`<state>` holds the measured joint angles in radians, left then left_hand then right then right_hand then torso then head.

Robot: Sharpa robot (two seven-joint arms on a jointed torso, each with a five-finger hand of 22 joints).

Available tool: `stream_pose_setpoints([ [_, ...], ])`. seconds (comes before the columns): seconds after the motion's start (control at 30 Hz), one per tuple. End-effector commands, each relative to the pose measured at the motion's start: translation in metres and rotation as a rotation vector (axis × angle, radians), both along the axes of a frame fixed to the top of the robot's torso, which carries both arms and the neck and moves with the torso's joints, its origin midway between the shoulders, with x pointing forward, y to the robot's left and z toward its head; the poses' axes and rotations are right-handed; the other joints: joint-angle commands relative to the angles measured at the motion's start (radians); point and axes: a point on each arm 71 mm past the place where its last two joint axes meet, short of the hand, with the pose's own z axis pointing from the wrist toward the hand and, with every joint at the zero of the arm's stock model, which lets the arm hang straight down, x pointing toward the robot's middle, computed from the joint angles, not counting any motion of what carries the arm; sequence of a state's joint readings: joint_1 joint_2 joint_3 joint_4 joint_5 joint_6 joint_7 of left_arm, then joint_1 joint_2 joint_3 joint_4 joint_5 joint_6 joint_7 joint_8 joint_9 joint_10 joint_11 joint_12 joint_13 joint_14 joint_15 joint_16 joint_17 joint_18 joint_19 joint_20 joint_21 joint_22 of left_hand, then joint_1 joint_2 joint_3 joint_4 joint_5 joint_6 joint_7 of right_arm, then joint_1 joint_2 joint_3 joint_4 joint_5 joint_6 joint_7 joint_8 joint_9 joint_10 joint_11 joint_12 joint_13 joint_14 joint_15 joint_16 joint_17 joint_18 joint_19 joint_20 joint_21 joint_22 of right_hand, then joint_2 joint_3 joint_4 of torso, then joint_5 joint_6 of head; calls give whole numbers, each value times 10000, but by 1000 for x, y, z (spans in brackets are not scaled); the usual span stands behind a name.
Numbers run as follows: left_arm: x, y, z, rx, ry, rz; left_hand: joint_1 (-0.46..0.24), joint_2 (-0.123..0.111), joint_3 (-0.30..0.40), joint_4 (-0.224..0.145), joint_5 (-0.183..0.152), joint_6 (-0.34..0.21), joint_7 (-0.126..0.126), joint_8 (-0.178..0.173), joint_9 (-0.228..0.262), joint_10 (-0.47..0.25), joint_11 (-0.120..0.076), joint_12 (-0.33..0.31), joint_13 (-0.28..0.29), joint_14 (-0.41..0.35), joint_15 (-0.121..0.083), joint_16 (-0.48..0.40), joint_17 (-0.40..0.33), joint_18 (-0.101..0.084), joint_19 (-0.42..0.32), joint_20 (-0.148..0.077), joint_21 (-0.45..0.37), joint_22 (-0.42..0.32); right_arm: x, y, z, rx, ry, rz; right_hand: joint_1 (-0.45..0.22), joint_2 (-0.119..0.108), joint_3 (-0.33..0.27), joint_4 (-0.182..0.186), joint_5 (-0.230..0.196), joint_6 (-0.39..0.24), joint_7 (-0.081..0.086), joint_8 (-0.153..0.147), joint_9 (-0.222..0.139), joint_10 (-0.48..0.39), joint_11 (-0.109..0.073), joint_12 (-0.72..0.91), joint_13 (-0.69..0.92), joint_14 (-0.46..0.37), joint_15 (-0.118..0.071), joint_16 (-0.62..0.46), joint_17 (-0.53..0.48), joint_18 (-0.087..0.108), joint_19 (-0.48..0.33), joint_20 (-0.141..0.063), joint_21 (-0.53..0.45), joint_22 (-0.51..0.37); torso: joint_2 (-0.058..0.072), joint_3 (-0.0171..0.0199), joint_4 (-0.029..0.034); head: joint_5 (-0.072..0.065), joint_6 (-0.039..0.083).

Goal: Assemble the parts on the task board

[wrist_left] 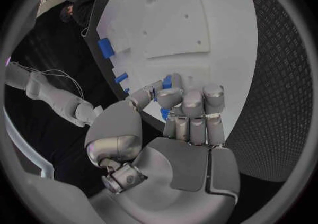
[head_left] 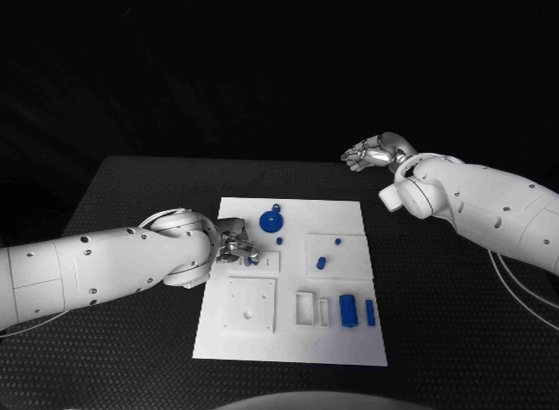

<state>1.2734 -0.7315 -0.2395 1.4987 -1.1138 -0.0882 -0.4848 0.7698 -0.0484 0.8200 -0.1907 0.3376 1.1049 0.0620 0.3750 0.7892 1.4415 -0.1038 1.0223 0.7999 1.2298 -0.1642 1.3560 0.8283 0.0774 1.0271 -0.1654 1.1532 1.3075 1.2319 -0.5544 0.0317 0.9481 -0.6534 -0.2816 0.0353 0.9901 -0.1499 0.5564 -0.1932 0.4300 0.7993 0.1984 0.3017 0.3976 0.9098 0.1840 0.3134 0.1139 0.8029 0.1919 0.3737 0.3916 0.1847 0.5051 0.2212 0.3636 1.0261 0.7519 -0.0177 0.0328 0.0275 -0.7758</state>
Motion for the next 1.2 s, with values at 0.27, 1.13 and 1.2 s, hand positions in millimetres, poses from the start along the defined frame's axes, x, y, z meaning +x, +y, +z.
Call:
stream_pose_setpoints([
  [0.27,0,-3,-1,135,182,-187,143,251,754,-781,10,1732,-898,48,5,-241,-325,58,12,293,-241,36,5,171,25,-1035,54,133,0,2,-1,6,88,186,-42,65,4,-61,61,17,72,34,-21,49,-3,-39,-31,-88,7,-7,-23,-117,-90,6,-70,21,-2,10,3,-4,-8],
  [1.13,-2,-8,-4,425,661,-499,-236,620,675,-787,-133,1694,-888,182,-29,-286,-308,168,-6,261,-231,73,-27,156,-29,-1012,80,137,-1,2,-1,6,116,209,-32,71,2,-80,77,20,73,36,-32,54,-3,-39,-70,-126,23,-12,-55,-122,-127,11,-82,50,8,7,-4,13,-44],
  [1.2,-2,-8,-4,410,690,-487,-312,670,669,-792,-164,1691,-885,204,-35,-288,-302,184,-11,255,-230,78,-31,156,-39,-1010,84,138,-1,2,-1,3,116,197,-30,74,3,-81,84,21,72,36,-34,55,-3,-39,-74,-132,26,-13,-59,-123,-133,11,-84,54,7,7,0,17,-58],
])
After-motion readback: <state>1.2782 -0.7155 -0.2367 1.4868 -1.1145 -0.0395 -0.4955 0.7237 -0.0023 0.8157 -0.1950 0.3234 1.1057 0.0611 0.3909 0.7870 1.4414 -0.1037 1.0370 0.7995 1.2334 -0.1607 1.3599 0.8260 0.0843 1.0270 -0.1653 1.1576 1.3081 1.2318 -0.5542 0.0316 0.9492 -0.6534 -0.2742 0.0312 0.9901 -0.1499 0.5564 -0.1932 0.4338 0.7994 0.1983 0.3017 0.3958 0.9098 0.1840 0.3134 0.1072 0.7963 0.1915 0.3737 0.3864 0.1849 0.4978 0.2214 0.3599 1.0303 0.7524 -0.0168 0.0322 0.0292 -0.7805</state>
